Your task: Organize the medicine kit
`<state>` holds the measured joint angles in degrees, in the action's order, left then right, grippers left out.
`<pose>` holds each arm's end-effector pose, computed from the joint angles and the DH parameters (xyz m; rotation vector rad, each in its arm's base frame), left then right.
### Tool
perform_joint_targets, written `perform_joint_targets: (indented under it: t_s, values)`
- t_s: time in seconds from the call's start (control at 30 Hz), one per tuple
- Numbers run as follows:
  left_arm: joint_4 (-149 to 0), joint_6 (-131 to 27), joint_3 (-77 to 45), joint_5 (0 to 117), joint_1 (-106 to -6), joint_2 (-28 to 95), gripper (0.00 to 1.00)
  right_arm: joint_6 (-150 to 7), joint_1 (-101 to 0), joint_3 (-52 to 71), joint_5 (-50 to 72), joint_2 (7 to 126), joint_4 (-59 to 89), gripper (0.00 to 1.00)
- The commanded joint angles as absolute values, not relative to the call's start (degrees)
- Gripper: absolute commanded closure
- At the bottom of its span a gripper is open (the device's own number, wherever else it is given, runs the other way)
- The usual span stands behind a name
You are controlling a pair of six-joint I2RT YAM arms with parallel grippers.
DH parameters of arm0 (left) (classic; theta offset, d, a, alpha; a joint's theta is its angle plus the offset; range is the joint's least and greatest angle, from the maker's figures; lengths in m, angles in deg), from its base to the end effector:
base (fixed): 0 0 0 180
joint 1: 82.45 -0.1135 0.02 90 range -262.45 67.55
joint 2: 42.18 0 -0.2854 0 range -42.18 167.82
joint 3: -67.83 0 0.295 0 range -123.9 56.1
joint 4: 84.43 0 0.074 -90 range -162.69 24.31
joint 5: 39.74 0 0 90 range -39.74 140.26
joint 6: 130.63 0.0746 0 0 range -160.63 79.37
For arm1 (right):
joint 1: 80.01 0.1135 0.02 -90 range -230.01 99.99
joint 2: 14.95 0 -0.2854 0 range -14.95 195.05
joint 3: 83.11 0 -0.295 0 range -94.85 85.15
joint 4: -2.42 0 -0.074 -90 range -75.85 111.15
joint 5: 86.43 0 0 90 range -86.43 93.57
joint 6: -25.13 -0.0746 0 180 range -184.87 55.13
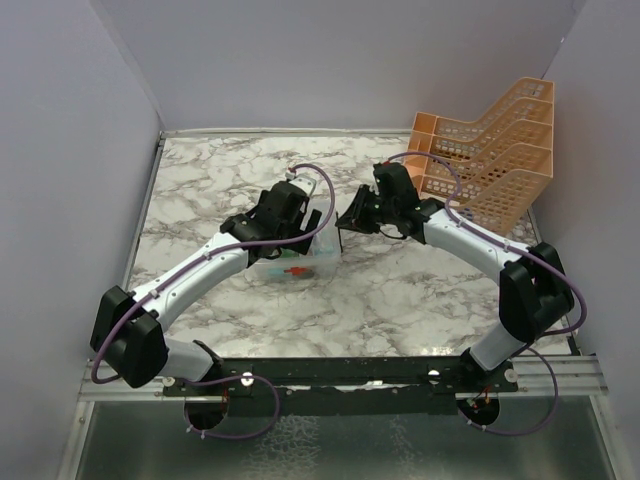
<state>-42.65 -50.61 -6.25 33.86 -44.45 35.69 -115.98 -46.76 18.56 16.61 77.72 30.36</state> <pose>0.2937 -0.2028 0.2691 0.4297 2.2868 -0.0799 0.3484 0.2485 0.2268 0.2635 2.4916 0.9551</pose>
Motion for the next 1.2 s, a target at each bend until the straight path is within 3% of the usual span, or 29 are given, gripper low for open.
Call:
perform_joint_targets:
  t_s: [0.0, 0.1, 0.4, 0.5, 0.63, 0.8, 1.17]
  values:
    - [-38.89, -50.56, -5.96, 34.79, -44.57, 38.44, 0.10, -115.31, -46.44, 17.26, 19.81, 77.47, 28.82, 0.82]
    - [-38.35, -50.55, -7.26, 34.42, -44.57, 38.41, 0.10, -113.90, -46.46, 16.65, 17.60, 76.82, 30.15, 0.77]
    - [-36.82, -50.60, -17.11, 30.84, -44.78, 36.27, 0.01, -104.88, -46.44, 9.28, 10.46, 76.25, 38.14, 0.39]
    - [-36.82, -50.23, -20.35, 30.60, -45.78, 36.00, 0.01, -101.74, -46.44, 7.97, 10.40, 76.78, 39.02, 0.31]
    - [-37.20, -52.60, -23.31, 32.06, -51.62, 35.77, 0.01, -98.71, -45.89, 4.76, 9.88, 78.74, 41.44, 0.29]
    - [-38.42, -58.25, -21.85, 44.72, -64.84, 34.86, 0.01, -95.22, -42.02, -0.66, 5.62, 81.85, 43.72, 0.29]
    - [-56.01, -75.13, 5.02, 75.69, -90.32, 29.07, 0.05, -86.14, -29.32, -18.80, -7.93, 96.31, 51.82, 0.29]
